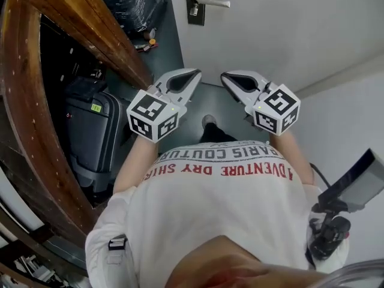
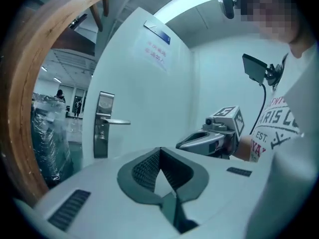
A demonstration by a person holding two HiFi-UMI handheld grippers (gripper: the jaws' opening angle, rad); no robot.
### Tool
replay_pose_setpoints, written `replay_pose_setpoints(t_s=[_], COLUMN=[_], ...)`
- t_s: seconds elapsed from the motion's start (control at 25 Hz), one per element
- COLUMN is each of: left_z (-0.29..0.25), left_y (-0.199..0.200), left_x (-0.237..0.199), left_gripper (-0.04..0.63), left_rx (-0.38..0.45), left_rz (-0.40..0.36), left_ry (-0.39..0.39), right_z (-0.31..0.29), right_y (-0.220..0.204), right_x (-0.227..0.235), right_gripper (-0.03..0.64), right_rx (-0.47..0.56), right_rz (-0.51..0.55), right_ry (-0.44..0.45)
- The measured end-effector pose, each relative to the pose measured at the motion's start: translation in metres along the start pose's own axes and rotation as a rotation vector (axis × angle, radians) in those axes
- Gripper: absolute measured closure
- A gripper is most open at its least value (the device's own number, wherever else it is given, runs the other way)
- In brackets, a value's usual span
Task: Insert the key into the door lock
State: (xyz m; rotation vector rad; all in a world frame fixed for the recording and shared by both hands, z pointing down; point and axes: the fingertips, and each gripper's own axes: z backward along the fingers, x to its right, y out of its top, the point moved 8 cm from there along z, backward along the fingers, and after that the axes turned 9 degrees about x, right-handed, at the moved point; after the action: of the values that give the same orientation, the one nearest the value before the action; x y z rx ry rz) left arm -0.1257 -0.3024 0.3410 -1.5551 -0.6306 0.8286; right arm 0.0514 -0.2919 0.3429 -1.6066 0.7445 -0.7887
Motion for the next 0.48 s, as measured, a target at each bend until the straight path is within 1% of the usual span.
replay_pose_setpoints(t_s=[0.12,0.2,0.32,0.48], left_z=[0.024,0.038,0.059,0.082], left_y=[-0.006,-0.007,-0.012,-0.046], left_x=[0.043,0.064,0.085,0.123], left_gripper=[0.594,0.594,0.594,0.594], left_rx=[-0.042,-0.058,-0.064,-0.088], left_rz=[0.012,0.013,0.014,0.071], left_ry=[-0.052,-0.068,-0.059,-0.033], right_z=[0.02,0.031,0.045,0.077], right_y=[-0.011,-0.013,-0.018,-0.049], right_x=[-0.04,-0.062,-0.085,-0.121], right_gripper=[0.615,0.615,0.615,0.615], right_rx=[-0.021,-0.028,-0.028,-0.06], right_rz=[-0.021,-0.019,-0.02,-0.057], right_ry=[0.018,0.034,0.052,0.059])
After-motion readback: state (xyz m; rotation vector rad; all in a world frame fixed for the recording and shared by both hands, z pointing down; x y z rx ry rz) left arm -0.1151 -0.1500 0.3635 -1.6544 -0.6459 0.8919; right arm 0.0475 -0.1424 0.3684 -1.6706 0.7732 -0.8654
